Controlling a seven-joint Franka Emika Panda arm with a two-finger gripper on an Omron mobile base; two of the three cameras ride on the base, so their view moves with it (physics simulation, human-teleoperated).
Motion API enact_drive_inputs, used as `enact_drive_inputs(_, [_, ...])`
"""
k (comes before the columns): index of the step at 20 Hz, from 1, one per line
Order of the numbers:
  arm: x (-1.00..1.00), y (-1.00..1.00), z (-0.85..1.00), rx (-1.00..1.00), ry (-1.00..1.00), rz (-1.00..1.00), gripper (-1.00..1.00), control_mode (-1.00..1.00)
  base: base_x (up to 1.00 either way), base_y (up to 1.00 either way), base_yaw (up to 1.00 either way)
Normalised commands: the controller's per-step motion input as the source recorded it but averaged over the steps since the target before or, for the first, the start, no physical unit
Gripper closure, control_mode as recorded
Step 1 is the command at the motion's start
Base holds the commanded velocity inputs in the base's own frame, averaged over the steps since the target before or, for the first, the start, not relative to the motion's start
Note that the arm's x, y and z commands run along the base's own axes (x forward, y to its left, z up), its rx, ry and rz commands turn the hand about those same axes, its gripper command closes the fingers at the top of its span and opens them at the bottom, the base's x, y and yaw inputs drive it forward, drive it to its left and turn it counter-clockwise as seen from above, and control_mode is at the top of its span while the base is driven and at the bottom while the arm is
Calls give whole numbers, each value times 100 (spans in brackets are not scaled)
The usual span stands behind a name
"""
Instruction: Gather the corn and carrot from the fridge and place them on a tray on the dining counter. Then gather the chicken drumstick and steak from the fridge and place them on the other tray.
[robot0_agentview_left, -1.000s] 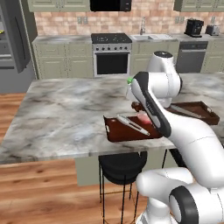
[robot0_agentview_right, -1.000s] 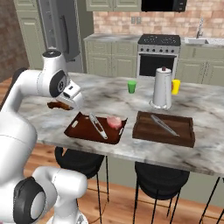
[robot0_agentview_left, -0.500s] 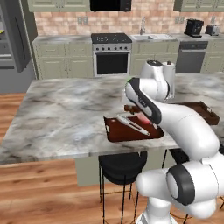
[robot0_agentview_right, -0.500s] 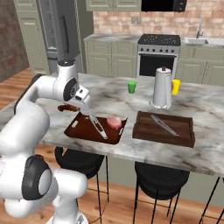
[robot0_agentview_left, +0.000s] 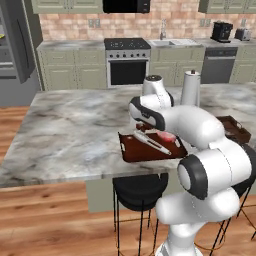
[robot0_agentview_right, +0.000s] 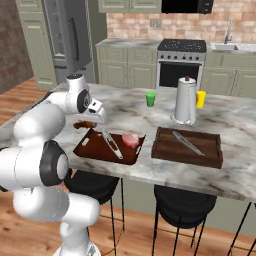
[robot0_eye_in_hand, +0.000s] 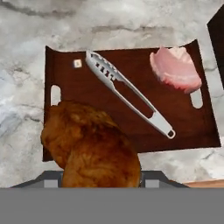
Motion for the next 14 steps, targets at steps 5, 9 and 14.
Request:
enact_drive_inputs(5, [33, 34, -31, -2, 0, 17, 100, -100, 0, 0, 0])
enact_drive_inputs(9, [-3, 47, -36, 0, 6, 3, 100, -100, 0, 0, 0])
enact_drive_inputs(14, [-7, 14, -55, 0, 17, 3, 100, -100, 0, 0, 0])
